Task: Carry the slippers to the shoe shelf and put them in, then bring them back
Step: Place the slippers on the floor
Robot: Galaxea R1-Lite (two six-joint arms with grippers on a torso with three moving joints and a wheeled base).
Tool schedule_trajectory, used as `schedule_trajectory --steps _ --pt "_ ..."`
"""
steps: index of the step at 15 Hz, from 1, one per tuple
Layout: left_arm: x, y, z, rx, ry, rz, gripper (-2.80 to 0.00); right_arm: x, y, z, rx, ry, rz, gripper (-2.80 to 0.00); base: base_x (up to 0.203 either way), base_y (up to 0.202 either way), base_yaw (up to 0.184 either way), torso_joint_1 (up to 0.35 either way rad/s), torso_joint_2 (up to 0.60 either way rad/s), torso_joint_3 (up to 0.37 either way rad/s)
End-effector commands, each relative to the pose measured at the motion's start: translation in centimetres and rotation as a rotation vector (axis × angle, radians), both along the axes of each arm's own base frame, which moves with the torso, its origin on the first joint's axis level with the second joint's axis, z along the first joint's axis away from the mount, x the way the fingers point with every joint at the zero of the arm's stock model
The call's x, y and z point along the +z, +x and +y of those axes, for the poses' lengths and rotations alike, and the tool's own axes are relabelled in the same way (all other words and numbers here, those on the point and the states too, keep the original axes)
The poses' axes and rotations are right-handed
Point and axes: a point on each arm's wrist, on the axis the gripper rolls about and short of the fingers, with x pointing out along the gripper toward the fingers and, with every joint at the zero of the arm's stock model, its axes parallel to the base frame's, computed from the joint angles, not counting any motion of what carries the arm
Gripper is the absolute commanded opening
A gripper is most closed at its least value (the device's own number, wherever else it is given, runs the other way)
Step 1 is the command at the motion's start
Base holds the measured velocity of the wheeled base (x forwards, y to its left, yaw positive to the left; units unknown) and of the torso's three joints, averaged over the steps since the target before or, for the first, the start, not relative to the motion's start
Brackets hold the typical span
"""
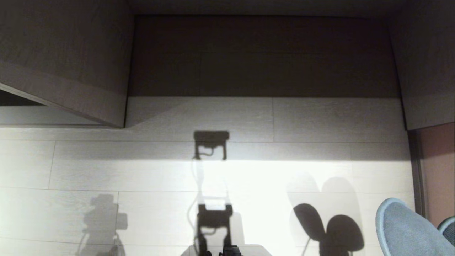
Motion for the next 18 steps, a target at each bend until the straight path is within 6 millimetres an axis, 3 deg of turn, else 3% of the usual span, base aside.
schedule_trajectory --steps 1,18 --pt "0.00 0.01 0.00 0.001 0.000 0.001 -2.80 -0.04 0.02 0.00 0.001 0.000 0.003 -2.80 0.000 0.000 0.000 0.002 0.00 -0.204" --pt "0.00 0.01 0.00 0.000 0.000 0.001 -2.80 -0.04 0.02 0.00 0.001 0.000 0.003 -2.80 0.000 0.000 0.000 0.003 0.00 -0.197"
